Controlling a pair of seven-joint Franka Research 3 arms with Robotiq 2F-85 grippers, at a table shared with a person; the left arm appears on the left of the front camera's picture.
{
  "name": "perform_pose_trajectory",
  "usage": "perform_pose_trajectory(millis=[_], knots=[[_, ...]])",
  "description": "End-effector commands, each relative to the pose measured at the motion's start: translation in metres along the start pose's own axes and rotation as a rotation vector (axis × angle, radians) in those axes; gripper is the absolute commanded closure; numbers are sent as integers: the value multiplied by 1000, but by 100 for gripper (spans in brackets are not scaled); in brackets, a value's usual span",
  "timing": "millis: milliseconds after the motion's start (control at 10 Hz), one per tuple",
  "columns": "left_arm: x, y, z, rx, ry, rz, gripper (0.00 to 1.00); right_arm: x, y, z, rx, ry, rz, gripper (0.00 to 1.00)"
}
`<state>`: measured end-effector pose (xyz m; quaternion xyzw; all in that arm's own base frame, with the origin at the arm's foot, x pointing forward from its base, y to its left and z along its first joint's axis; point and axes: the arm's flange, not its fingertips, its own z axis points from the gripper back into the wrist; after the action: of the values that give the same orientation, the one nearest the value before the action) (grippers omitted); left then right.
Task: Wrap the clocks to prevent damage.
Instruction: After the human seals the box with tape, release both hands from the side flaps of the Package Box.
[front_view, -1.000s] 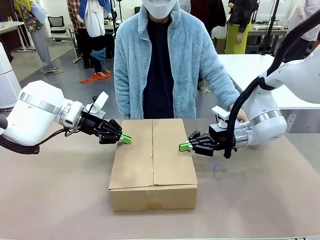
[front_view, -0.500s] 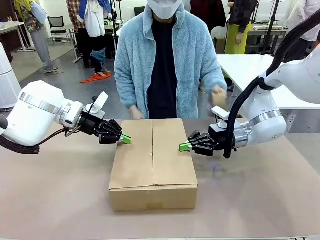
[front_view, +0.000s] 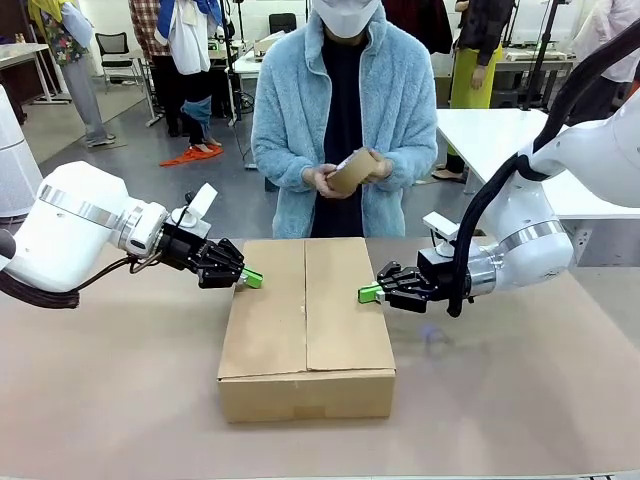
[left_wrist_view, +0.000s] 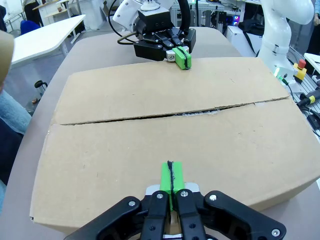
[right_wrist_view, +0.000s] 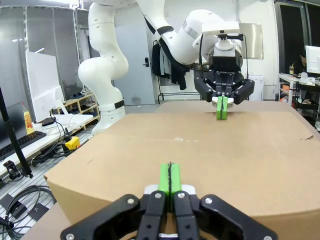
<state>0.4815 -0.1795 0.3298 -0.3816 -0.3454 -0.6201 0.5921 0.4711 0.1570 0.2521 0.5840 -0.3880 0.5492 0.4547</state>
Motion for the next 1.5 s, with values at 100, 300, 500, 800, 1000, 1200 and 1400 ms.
perform_pose_trajectory(millis=[100, 300, 500, 800, 1000, 1200, 1400], knots=[[-4, -1, -3, 0, 6, 3, 100, -3, 0, -1, -12, -4, -8, 99], [-4, -1, -3, 0, 6, 3, 100, -3, 0, -1, -12, -4, -8, 99], [-4, -1, -3, 0, 6, 3, 100, -3, 0, -1, -12, -4, -8, 99], [-4, -1, -3, 0, 6, 3, 100, -3, 0, -1, -12, -4, -8, 99], [-4, -1, -3, 0, 6, 3, 100, -3, 0, -1, -12, -4, -8, 99], [-4, -1, -3, 0, 6, 3, 100, -3, 0, -1, -12, -4, -8, 99], [-4, -1, -3, 0, 6, 3, 100, -3, 0, -1, -12, -4, -8, 99]])
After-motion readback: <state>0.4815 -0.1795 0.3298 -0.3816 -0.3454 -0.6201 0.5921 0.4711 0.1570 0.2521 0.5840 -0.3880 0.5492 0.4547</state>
